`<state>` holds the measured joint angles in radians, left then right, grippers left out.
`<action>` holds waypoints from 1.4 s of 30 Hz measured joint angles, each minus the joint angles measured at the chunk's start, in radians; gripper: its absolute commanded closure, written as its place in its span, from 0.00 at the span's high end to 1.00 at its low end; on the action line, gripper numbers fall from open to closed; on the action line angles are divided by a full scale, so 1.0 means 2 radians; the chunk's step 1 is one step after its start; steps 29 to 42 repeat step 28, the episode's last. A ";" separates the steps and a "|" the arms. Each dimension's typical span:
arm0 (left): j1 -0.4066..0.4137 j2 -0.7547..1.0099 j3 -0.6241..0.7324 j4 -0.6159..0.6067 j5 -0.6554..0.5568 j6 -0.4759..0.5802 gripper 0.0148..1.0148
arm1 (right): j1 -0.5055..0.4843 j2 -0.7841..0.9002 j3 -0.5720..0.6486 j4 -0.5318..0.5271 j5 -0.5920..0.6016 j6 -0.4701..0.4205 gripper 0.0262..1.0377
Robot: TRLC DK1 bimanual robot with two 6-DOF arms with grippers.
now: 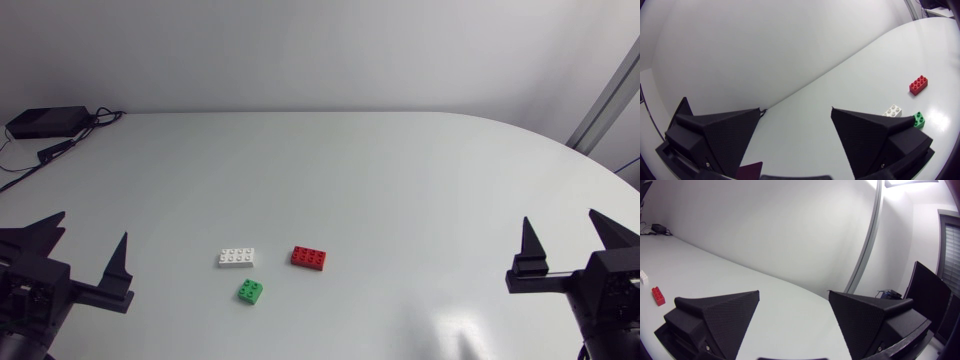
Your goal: Separate the duplo bricks
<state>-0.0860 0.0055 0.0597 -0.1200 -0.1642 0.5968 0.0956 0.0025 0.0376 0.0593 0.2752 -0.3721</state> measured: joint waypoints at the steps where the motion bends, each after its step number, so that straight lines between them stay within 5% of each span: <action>1: 0.000 0.000 0.000 0.000 0.000 -0.003 0.97 | -0.008 0.000 0.000 0.000 -0.007 0.010 0.96; 5: 0.001 0.000 0.000 0.000 0.000 -0.017 0.97 | -0.027 0.000 -0.001 -0.002 -0.022 0.055 0.96; 12: 0.023 0.000 0.000 0.000 0.000 -0.182 0.97 | -0.032 0.000 -0.001 -0.003 -0.037 0.079 0.96; 17: 0.031 0.000 0.000 0.000 -0.001 -0.243 0.97 | -0.035 0.000 -0.001 -0.007 -0.056 0.097 0.96; 42: 0.040 0.000 0.000 0.000 -0.001 -0.260 0.97 | -0.052 0.000 -0.001 -0.014 -0.095 0.110 0.96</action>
